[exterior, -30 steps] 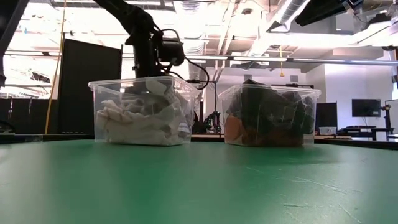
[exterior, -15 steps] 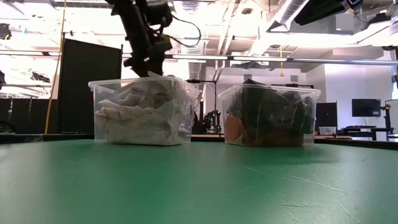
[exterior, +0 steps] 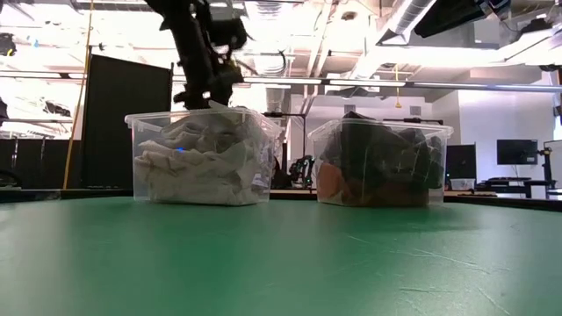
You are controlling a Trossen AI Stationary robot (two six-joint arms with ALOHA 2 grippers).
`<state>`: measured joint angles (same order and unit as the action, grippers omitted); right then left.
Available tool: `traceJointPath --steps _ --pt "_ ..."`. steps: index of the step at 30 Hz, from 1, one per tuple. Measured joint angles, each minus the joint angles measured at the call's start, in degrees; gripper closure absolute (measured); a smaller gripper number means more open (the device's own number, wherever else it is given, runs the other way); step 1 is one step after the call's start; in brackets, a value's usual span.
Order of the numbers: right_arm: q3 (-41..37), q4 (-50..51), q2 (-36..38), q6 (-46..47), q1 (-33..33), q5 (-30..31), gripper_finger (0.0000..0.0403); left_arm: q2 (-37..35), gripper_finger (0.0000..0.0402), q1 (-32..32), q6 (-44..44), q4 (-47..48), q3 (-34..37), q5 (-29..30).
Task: Sort towels by color in basket
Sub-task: Put the gray microfiber towel into the left transparent bin
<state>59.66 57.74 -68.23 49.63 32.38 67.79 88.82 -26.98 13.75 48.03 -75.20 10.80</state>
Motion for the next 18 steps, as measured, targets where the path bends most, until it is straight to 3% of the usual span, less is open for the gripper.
traceJointPath --steps 10,18 --pt "0.0 0.0 0.0 0.0 -0.2 -0.2 0.0275 11.3 0.0168 0.9 -1.3 -7.1 4.3 -2.9" --pt "0.0 0.0 0.0 -0.2 -0.2 -0.5 0.0275 5.6 0.0168 0.5 -2.5 -4.4 2.9 -3.4"
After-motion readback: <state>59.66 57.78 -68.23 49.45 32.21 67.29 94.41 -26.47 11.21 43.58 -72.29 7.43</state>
